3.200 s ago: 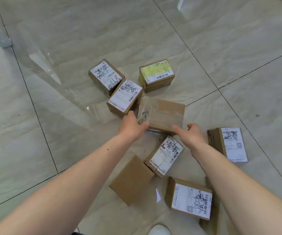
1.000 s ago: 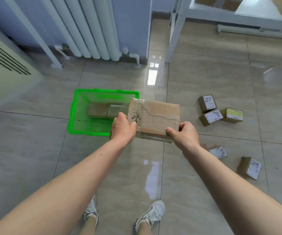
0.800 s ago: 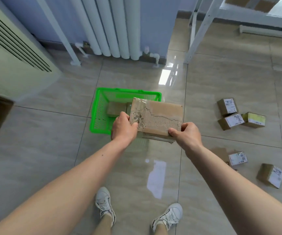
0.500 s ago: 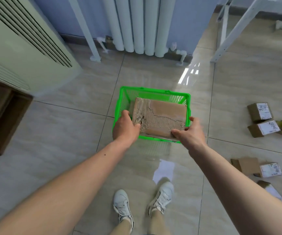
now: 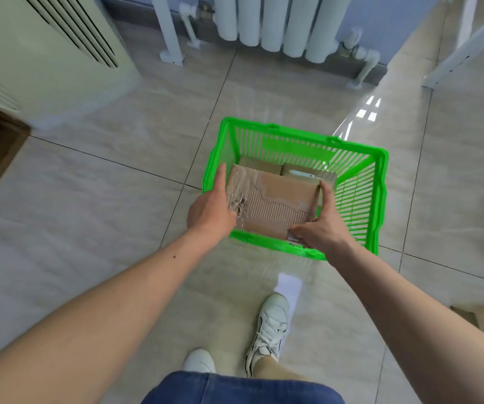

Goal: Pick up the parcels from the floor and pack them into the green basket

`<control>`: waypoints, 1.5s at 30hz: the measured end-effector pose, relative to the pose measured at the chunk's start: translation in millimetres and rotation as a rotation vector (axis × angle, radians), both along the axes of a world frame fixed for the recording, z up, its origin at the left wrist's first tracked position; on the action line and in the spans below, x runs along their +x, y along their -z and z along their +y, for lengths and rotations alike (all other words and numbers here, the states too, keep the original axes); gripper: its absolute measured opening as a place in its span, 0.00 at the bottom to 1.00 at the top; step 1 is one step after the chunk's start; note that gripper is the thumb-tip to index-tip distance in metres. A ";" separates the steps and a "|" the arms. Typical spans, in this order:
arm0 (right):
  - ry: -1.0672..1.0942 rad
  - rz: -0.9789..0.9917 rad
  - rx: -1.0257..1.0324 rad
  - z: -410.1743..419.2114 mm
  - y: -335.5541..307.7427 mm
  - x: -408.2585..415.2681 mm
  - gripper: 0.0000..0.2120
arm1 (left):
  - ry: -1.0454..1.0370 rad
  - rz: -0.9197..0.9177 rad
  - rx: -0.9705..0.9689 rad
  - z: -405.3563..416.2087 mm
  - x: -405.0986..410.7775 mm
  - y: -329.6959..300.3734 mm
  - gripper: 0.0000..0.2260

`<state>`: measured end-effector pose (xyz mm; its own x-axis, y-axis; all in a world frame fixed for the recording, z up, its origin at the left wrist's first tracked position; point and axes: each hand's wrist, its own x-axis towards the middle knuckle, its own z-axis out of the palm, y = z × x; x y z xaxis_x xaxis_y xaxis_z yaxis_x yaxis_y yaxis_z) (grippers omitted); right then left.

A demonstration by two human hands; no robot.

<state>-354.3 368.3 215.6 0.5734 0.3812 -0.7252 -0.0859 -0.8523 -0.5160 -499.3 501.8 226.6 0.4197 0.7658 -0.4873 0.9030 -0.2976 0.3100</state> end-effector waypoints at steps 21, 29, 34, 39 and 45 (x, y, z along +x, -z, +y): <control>-0.071 -0.023 -0.103 44.7 225.2 17.4 0.42 | 0.418 0.195 -0.013 50.2 42.6 226.8 0.38; -0.152 -0.045 -0.136 45.5 231.2 25.8 0.49 | 0.393 0.170 -0.006 44.8 42.3 238.2 0.40; -0.144 -0.002 -0.180 55.4 240.6 18.1 0.49 | 0.414 0.196 0.004 47.6 40.6 239.8 0.36; -0.272 -0.136 -0.162 60.0 249.7 5.0 0.45 | 0.500 0.403 0.087 47.7 42.3 239.0 0.36; -0.315 -0.215 -0.192 60.8 255.8 7.3 0.54 | 0.532 0.482 0.128 44.6 49.8 248.3 0.34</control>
<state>-347.0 429.0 -40.2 0.5965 0.4322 -0.6763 0.2868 -0.9018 -0.3234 -449.6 546.4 -21.7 0.5122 0.5808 -0.6327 0.6530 -0.7419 -0.1524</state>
